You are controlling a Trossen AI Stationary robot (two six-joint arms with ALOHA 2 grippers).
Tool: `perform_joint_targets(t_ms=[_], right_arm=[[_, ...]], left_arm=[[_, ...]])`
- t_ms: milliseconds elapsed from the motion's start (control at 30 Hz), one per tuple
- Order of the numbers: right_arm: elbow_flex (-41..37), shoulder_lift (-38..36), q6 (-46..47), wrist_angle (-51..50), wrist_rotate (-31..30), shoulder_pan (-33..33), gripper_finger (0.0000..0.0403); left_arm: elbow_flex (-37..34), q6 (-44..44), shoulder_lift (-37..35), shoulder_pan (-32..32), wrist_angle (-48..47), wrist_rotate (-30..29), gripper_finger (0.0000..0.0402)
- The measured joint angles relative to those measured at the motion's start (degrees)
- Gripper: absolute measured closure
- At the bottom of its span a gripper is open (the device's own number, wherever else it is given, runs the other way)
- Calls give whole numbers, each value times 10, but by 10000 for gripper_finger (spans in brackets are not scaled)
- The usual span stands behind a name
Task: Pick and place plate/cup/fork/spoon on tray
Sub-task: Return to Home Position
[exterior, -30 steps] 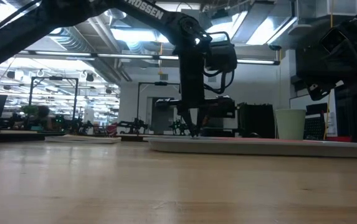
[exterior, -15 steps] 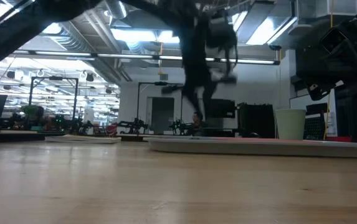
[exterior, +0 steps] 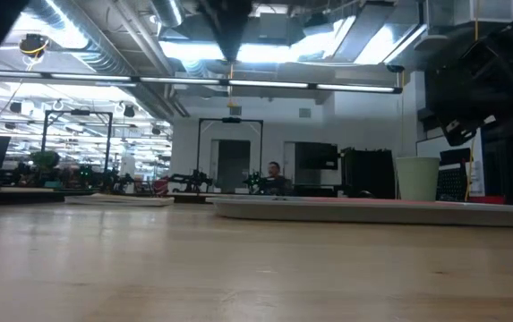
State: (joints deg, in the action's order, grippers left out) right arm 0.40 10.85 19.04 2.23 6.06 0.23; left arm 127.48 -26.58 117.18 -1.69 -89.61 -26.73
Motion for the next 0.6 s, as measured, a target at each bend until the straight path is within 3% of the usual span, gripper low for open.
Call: perform_joint_targets(t_ms=[100, 200, 300, 467, 600], right_arm=[[9, -2, 1, -12, 61, 0, 324], [28, -7, 0, -44, 111, 1, 324], [58, -13, -10, -76, 108, 1, 324], [86, -33, -29, -119, 59, 1, 324], [86, -54, -8, -187, -27, 1, 324]], left_arm=[[-58, -25, -70, -32, 9, -94, 352], [-172, -42, -164, -60, 49, -131, 352], [-332, -87, -262, -85, 125, -130, 352], [-638, -32, -439, -96, 461, -91, 352], [-837, 62, -538, -76, 759, -3, 352]])
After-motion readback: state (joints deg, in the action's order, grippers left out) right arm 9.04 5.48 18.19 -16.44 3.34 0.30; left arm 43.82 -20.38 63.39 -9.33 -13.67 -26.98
